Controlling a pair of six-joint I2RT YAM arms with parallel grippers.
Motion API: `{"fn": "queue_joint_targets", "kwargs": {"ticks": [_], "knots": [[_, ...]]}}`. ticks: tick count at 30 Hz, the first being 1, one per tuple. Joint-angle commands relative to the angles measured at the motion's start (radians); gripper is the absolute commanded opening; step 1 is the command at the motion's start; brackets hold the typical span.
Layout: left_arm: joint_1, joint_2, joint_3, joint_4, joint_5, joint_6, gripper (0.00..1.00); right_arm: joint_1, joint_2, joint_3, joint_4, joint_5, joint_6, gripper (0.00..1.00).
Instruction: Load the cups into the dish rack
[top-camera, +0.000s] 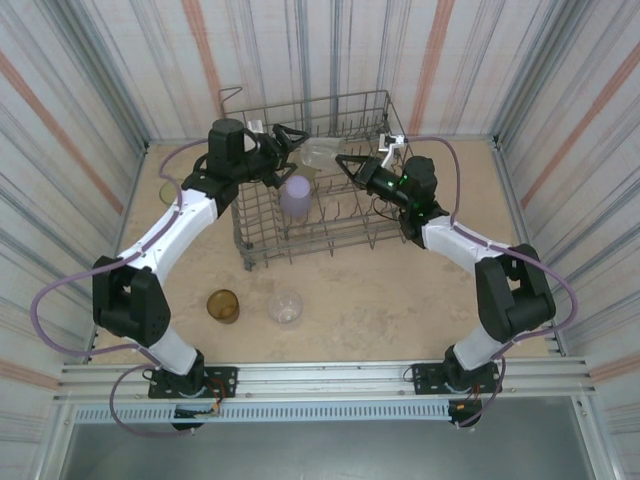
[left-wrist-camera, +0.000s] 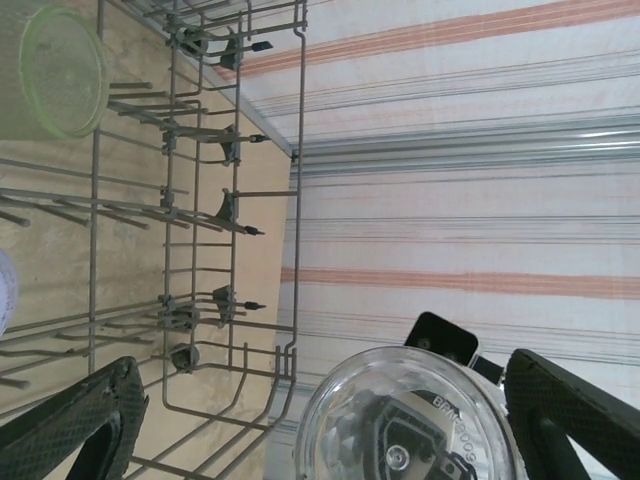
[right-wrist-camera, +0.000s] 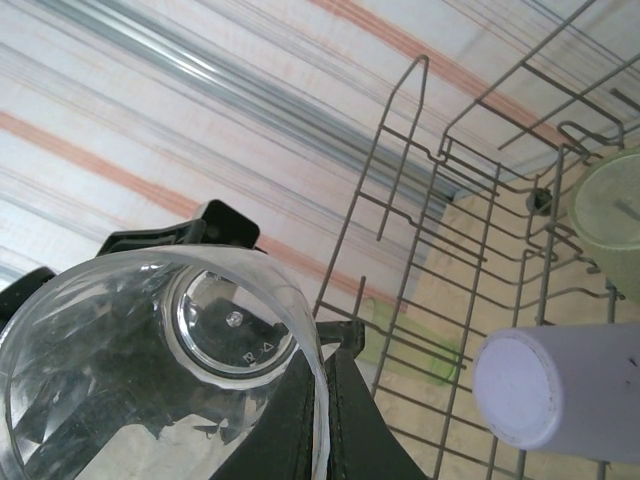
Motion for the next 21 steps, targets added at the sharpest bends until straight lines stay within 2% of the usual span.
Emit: {"fn": "queue_joint_targets", "kwargs": {"ticks": [1,7,15,21], "knots": [[0.002,-0.022,-0.025,0.084,0.023,-0.069,0.91,0.011,0.023,0.024,0.106,0.008,0.035,0.00],[-0.002,-0.032,-0.057,0.140,0.039,-0.128,0.85,0.024,0.049,0.033,0.116,0.028,0.035,0.00],[-0.007,-0.044,-0.080,0.170,0.046,-0.162,0.88,0.049,0.087,0.055,0.118,0.046,0.024,0.00],[-0.005,-0.047,-0.098,0.178,0.053,-0.169,0.84,0.053,0.100,0.041,0.150,0.075,0.033,0.00]]}}
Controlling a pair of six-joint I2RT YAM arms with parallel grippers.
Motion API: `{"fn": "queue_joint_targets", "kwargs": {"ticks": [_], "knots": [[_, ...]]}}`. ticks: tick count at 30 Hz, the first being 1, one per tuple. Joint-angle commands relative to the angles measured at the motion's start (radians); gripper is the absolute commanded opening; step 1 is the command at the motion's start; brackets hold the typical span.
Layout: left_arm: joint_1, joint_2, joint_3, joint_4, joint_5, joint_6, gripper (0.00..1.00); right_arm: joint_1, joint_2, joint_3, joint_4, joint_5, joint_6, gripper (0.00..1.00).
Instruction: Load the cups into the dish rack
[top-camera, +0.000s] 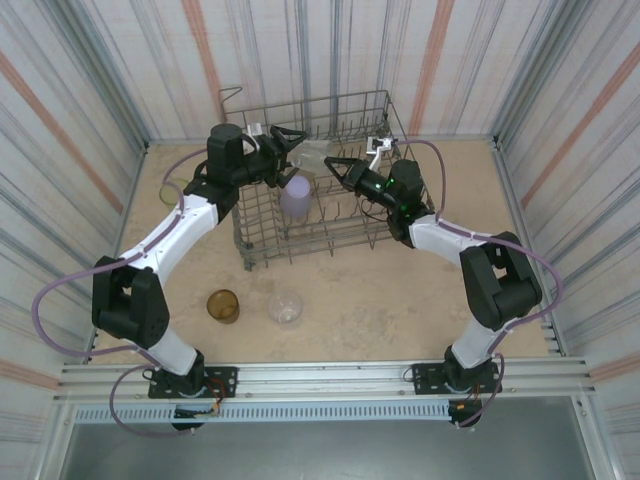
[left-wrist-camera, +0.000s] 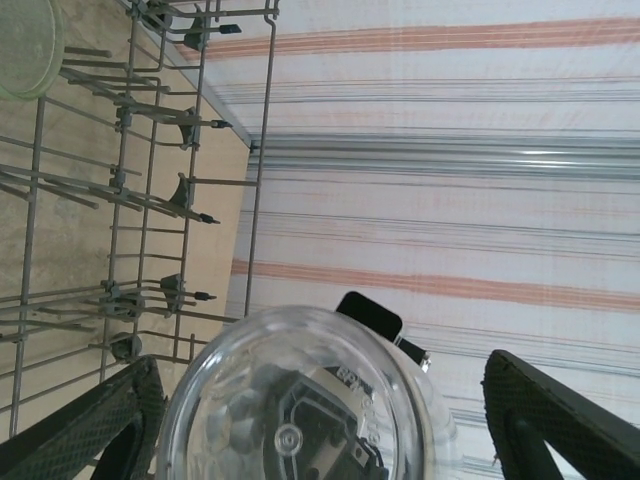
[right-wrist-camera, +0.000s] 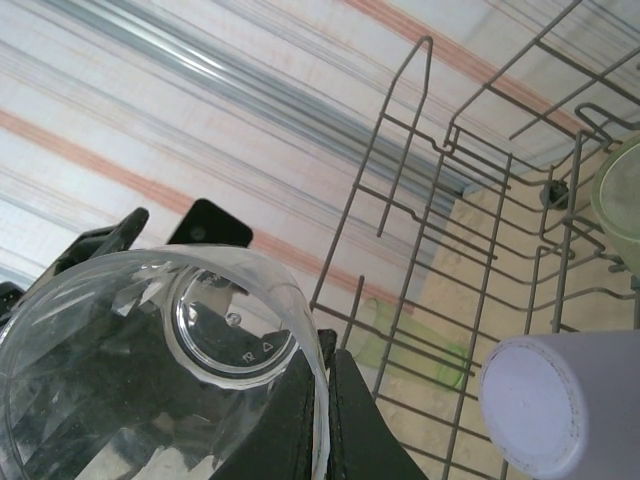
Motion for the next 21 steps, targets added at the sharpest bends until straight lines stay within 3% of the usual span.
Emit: {"fn": "queue_joint_targets", "kwargs": {"ticks": [1,17,21], "knots": [[-0.004,-0.032,-0.031,0.044,0.025,-0.023,0.80,0.006,0.006,0.015,0.067,0.034,0.015,0.00],[-0.007,-0.027,-0.031,0.069,0.044,-0.023,0.53,0.016,0.012,0.062,0.001,0.012,0.013,0.00],[-0.009,-0.023,-0.023,0.070,0.044,-0.011,0.48,0.020,0.012,0.075,-0.005,0.002,0.015,0.07]]}}
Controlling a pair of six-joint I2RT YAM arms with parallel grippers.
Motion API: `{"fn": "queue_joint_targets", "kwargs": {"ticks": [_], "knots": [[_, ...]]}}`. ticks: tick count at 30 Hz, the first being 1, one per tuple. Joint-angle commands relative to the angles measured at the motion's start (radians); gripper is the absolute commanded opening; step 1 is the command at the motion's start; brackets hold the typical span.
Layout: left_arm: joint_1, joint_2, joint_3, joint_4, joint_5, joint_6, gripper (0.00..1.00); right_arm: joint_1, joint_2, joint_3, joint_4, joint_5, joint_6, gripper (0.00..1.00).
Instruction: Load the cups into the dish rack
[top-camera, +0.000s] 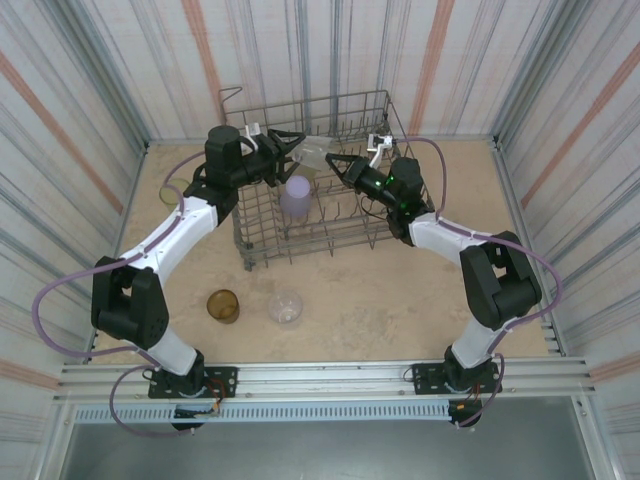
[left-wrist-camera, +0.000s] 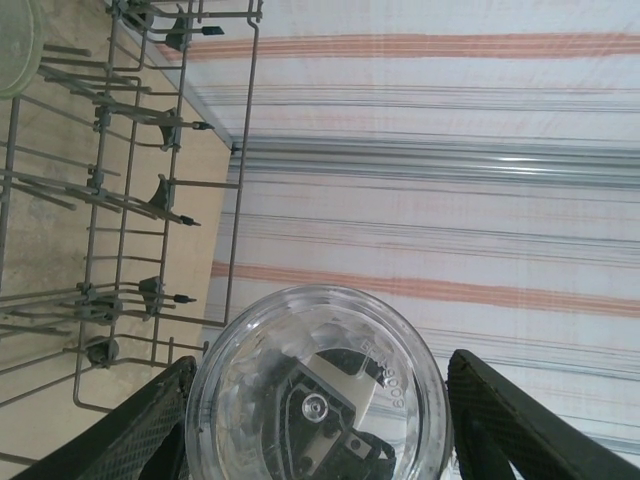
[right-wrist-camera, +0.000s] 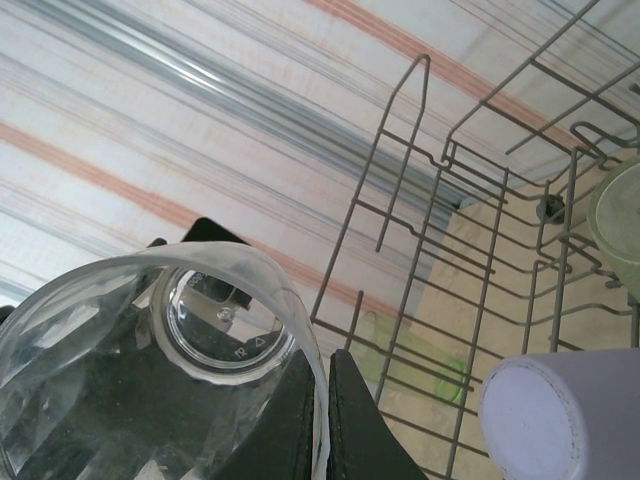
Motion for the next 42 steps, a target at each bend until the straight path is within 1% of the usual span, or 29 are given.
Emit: {"fn": "queue_joint_targets", "kwargs": {"ticks": [1,4,5,8,10,13,15,20,22,24,28,29,33,34,42], "knots": [[-0.011,-0.018,0.009,-0.007,0.038,0.040,0.47,0.016,0.005,0.052,0.004,-0.011,0.014,0.09],[-0.010,-0.003,0.040,-0.009,0.052,0.059,0.42,0.015,-0.014,0.059,-0.042,-0.009,0.001,0.15],[-0.009,0.005,0.056,-0.010,0.058,0.066,0.41,0.014,-0.025,0.062,-0.068,-0.006,-0.010,0.22],[-0.009,0.020,0.098,-0.034,0.063,0.096,0.38,0.013,-0.052,0.067,-0.134,0.004,-0.047,0.24],[-0.009,0.028,0.120,-0.036,0.061,0.104,0.36,0.010,-0.065,0.067,-0.159,0.004,-0.055,0.33],[-0.009,0.044,0.160,-0.044,0.059,0.120,0.35,0.001,-0.083,0.063,-0.195,0.004,-0.067,0.41],[-0.010,0.058,0.199,-0.067,0.058,0.141,0.35,-0.007,-0.098,0.051,-0.209,0.010,-0.069,0.52],[-0.009,0.093,0.291,-0.138,0.028,0.225,0.34,-0.041,-0.156,0.014,-0.230,0.014,-0.071,0.67],[-0.012,0.112,0.324,-0.165,0.012,0.266,0.33,-0.054,-0.191,-0.001,-0.255,0.015,-0.083,0.68],[-0.012,0.134,0.359,-0.200,-0.006,0.305,0.33,-0.066,-0.233,-0.010,-0.307,0.022,-0.109,0.72],[-0.012,0.188,0.418,-0.238,-0.043,0.385,0.32,-0.091,-0.338,-0.034,-0.468,0.063,-0.204,0.74],[-0.015,0.203,0.434,-0.249,-0.054,0.406,0.32,-0.097,-0.367,-0.042,-0.509,0.075,-0.234,0.77],[-0.030,0.276,0.514,-0.295,-0.094,0.484,0.29,-0.125,-0.468,-0.077,-0.645,0.135,-0.328,0.80],[-0.037,0.298,0.542,-0.311,-0.108,0.512,0.29,-0.133,-0.491,-0.086,-0.675,0.149,-0.351,0.83],[-0.082,0.492,0.786,-0.443,-0.203,0.703,0.28,-0.190,-0.624,-0.151,-0.825,0.236,-0.476,0.84]]}}
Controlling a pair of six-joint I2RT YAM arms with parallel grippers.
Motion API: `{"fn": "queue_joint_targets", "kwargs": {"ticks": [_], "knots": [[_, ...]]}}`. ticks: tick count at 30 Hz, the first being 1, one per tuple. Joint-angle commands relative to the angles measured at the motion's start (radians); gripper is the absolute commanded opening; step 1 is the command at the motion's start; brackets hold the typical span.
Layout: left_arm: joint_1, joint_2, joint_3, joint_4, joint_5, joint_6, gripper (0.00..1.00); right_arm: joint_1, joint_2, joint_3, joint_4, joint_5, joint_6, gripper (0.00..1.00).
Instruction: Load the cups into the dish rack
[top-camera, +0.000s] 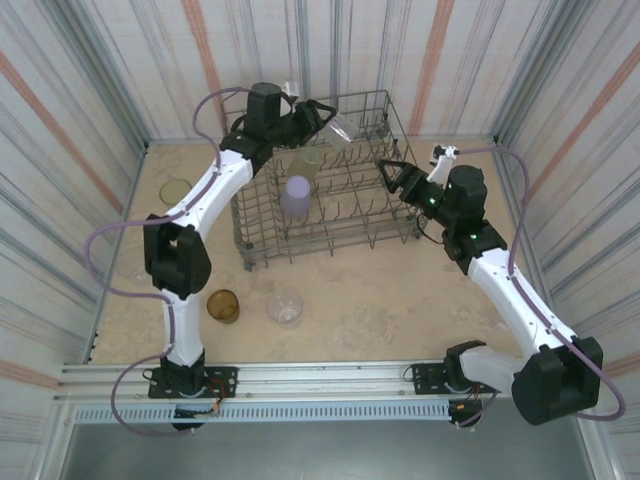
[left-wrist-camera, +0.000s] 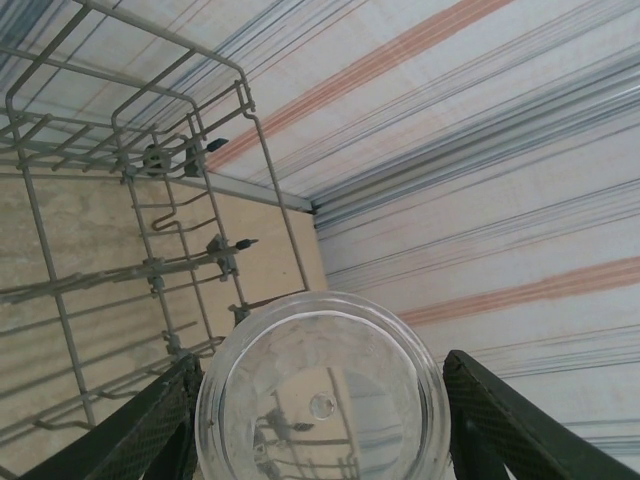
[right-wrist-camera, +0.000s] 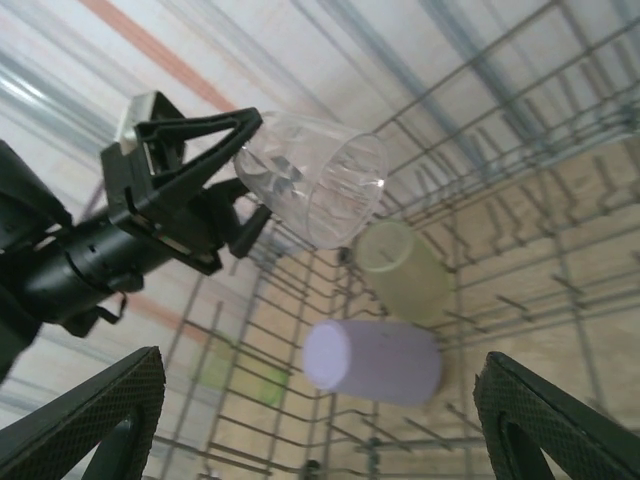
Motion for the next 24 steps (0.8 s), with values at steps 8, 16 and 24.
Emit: {"fn": "queue_joint_targets", "kwargs": {"ticks": [8,16,24], "knots": [[-0.028,0.184,0.240,-0.139,-0.167,0.255,0.24,-0.070,-0.111,-0.088,-0.168,0.099,-0.154,0.92],[-0.069,0.261,0.317,-0.189,-0.301,0.401,0.24,-0.117,-0.170,-0.163,-0.177,0.110,-0.168,0.93],[-0.109,0.336,0.413,-0.238,-0.419,0.525,0.24,-0.155,-0.190,-0.190,-0.174,0.102,-0.179,0.93]]}}
